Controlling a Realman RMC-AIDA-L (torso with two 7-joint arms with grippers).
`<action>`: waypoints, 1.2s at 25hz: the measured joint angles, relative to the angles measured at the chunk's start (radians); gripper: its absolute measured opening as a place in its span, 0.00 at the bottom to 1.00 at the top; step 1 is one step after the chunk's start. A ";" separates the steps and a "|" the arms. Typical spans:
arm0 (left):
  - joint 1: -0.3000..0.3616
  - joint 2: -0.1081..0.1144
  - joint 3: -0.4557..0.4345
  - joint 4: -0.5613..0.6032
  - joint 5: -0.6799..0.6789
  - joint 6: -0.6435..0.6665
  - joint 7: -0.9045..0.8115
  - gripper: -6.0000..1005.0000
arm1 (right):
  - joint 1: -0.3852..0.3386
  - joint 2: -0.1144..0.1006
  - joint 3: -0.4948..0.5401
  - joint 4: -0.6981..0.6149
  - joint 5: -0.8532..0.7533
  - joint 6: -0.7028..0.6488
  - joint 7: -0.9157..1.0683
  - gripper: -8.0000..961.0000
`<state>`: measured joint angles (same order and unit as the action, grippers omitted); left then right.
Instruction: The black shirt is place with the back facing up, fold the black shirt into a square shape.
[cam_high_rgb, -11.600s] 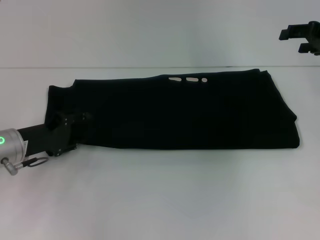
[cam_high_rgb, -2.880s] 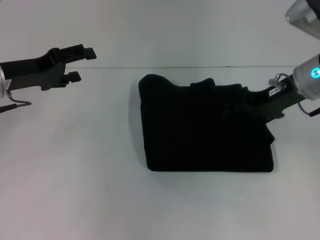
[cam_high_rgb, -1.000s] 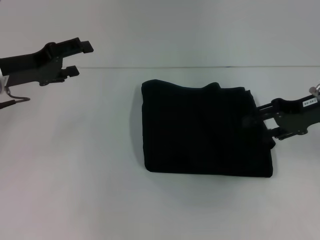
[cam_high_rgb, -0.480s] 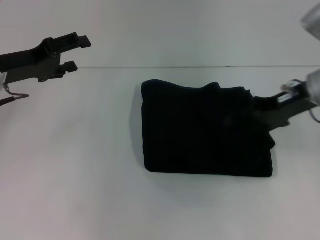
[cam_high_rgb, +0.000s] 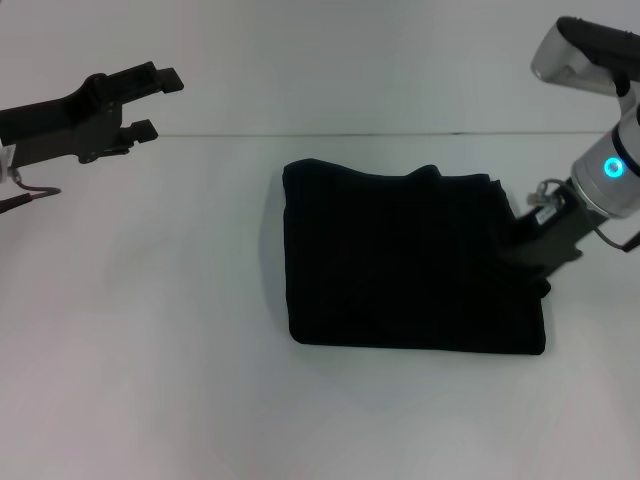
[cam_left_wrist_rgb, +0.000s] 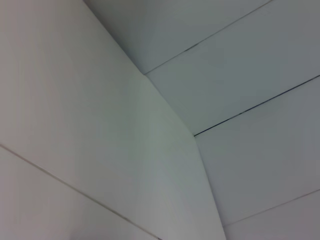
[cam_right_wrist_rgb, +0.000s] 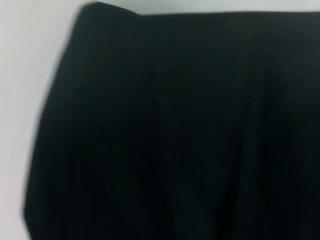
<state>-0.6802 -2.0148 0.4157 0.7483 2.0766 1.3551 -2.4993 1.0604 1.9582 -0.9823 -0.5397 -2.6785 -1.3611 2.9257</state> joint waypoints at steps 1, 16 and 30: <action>0.000 -0.001 0.000 0.000 -0.001 -0.001 0.000 0.93 | 0.003 0.002 -0.007 0.000 -0.027 -0.003 0.015 0.82; 0.017 -0.012 -0.001 -0.001 -0.013 0.006 0.010 0.93 | -0.109 -0.016 0.055 -0.138 0.013 -0.032 0.016 0.81; 0.027 -0.016 0.000 -0.001 -0.054 0.009 0.011 0.93 | -0.044 0.018 -0.024 0.018 0.025 0.096 -0.038 0.81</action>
<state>-0.6537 -2.0307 0.4157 0.7471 2.0225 1.3638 -2.4881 1.0160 1.9764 -1.0065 -0.5216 -2.6531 -1.2654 2.8873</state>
